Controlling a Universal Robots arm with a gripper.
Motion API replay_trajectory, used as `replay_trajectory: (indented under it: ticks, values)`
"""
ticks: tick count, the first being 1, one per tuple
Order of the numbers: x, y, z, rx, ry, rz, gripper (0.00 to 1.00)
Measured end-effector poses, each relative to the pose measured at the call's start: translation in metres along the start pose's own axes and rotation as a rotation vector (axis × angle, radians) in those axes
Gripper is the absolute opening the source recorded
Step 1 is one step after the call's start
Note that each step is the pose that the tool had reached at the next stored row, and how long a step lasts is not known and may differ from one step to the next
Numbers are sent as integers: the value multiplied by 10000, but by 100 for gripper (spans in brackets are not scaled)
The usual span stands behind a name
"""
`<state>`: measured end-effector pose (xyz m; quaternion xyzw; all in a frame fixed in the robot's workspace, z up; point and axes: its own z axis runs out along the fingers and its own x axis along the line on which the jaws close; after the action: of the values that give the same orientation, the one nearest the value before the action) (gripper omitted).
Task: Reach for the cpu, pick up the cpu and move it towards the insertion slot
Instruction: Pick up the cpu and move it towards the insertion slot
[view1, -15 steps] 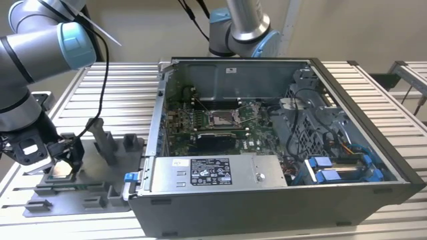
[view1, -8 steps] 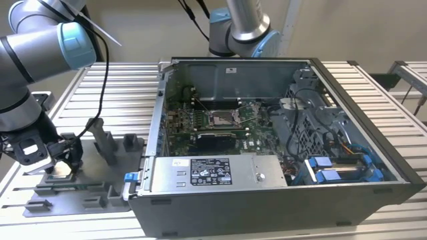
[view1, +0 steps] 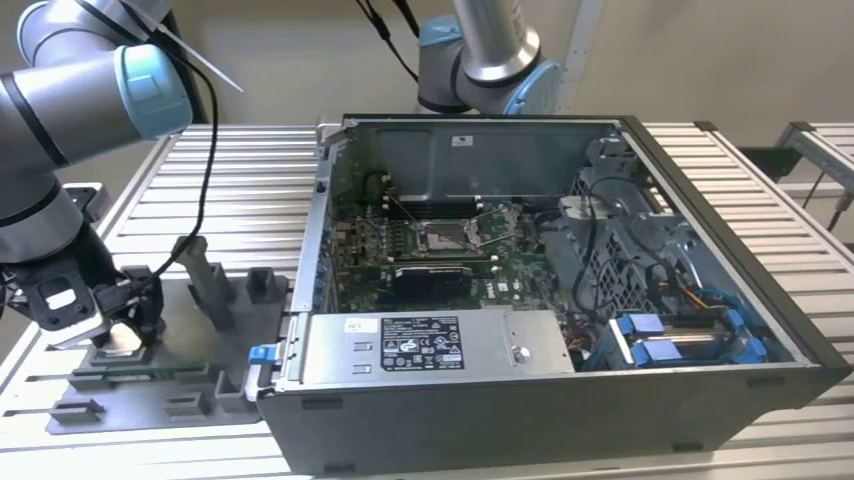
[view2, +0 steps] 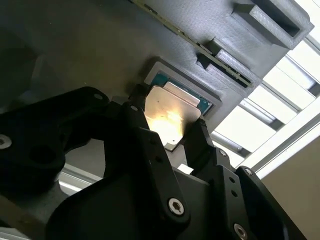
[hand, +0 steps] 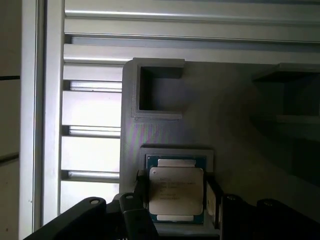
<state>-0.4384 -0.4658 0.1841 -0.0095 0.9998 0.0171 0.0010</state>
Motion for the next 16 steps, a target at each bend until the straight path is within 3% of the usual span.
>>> replay_trajectory:
  ticks: [6,16]
  values:
    - [0,0,-3,-2,-3,0,0]
    - [0,5,-137,0,2,0,0]
